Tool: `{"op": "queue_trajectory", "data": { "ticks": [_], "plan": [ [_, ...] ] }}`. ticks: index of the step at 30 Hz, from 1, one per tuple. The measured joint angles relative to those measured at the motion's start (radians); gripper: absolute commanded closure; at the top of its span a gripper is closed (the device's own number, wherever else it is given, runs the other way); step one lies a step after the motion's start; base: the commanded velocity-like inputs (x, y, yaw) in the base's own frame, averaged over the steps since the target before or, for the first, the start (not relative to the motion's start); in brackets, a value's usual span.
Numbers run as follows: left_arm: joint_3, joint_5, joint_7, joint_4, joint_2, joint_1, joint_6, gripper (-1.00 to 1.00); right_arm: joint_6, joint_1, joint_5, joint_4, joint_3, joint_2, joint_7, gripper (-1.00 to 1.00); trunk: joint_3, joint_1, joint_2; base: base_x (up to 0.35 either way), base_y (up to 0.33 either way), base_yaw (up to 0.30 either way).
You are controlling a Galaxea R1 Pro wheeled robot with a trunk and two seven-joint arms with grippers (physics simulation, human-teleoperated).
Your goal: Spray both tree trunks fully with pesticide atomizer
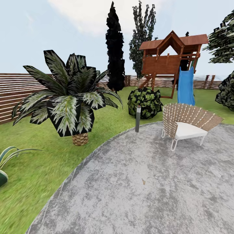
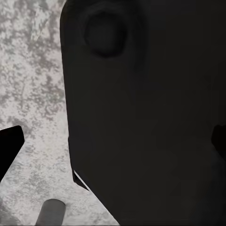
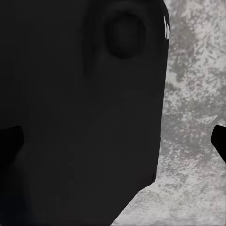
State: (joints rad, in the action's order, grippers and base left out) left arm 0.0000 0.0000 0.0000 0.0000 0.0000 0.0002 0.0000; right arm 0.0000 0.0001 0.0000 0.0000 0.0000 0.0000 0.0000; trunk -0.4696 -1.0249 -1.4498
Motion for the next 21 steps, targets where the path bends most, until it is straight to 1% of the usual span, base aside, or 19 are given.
{"op": "queue_trajectory", "data": {
  "ticks": [1,2,5,7,12,17,19,21],
  "plan": [
    [0.005,0.005,0.005,-0.006,0.006,-0.006,-0.005,-1.0,-0.005,-0.001,0.0,-0.005,0.002,-0.003,0.001,-1.0,0.001,0.0,0.0,0.0,0.0,0.0],
    [0.006,0.008,0.005,-0.011,0.011,-0.006,-0.01,-1.0,-0.01,-0.002,0.0,-0.011,0.002,0.002,-0.002,-1.0,0.001,0.0,0.0,0.0,0.0,0.0],
    [0.006,0.007,0.004,-0.028,0.002,0.0,-0.025,-1.0,-0.006,-0.003,0.0,-0.028,0.002,0.011,-0.002,-1.0,0.0,0.0,0.0,0.0,0.0,0.0],
    [0.007,0.007,0.004,-0.016,-0.002,0.002,-0.014,-1.0,-0.004,-0.006,-0.001,-0.039,0.001,0.021,-0.003,-1.0,0.0,0.0,0.0,0.0,0.0,0.0],
    [0.005,0.007,0.004,-0.006,-0.003,0.004,0.003,-1.0,-0.008,-0.01,-0.001,-0.036,-0.001,0.027,-0.003,-1.0,0.0,0.0,0.0,0.0,0.0,0.0],
    [0.003,0.005,0.004,-0.029,0.006,0.001,0.002,-1.0,-0.015,-0.01,0.0,-0.056,0.0,0.023,-0.004,-1.0,0.0,0.0,0.0,0.0,0.0,0.0],
    [0.003,0.004,0.004,-0.041,0.017,0.0,0.0,-1.0,-0.025,-0.01,0.001,-0.068,0.0,0.019,-0.004,-1.0,0.0,0.0,0.0,0.0,0.0,0.0],
    [0.003,0.004,0.005,-0.052,0.029,-0.001,-0.006,-1.0,-0.036,-0.01,0.001,-0.079,0.0,0.008,-0.004,-1.0,0.001,0.0,0.0,0.0,0.0,0.0]
  ]
}}
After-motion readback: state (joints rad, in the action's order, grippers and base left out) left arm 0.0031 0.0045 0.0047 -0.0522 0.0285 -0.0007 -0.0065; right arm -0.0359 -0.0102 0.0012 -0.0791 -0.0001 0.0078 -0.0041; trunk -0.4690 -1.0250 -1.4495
